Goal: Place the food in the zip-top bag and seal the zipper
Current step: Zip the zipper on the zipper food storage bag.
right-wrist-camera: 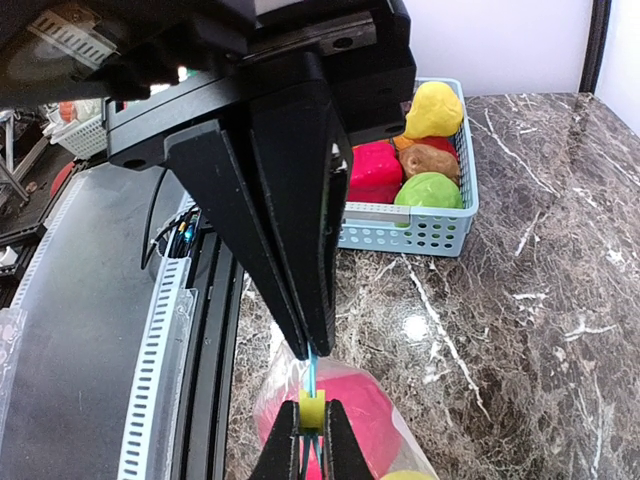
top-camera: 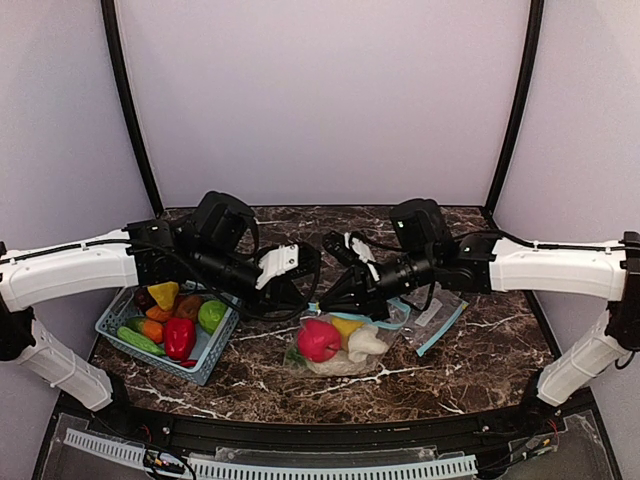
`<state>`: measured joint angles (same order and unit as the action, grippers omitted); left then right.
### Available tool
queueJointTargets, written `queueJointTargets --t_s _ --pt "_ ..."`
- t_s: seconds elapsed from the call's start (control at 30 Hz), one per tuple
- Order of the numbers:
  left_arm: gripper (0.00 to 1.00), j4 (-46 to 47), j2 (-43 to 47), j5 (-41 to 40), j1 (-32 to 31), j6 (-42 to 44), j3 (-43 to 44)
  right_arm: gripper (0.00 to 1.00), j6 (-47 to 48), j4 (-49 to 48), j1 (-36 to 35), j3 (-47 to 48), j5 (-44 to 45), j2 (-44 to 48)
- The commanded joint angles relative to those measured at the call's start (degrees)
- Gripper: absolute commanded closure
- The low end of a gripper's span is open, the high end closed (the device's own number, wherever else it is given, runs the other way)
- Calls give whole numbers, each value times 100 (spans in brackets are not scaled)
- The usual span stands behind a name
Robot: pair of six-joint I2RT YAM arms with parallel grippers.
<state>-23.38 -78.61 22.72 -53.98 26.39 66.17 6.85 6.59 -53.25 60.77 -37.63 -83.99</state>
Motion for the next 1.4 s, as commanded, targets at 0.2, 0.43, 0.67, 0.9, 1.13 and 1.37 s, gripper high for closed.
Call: queueJointTargets --t_s 0.2,0.43,0.67,0.9,1.13,1.37 --pt "99 -273 292 -136 226 28 -25 96 -88 211 -9 -245 424 237" --pt "99 -302 317 -196 288 36 -24 96 -113 237 -10 -322 654 283" --pt "99 -299 370 -253 379 36 -30 96 -201 237 -9 -393 912 370" --pt "99 -330 414 -386 425 56 -34 96 -293 231 4 -497 1101 456" --pt "99 -334 416 -494 495 48 -34 96 -367 237 21 -582 1278 545" --pt "99 -332 395 -700 555 23 -31 96 -429 255 42 -653 1377 607"
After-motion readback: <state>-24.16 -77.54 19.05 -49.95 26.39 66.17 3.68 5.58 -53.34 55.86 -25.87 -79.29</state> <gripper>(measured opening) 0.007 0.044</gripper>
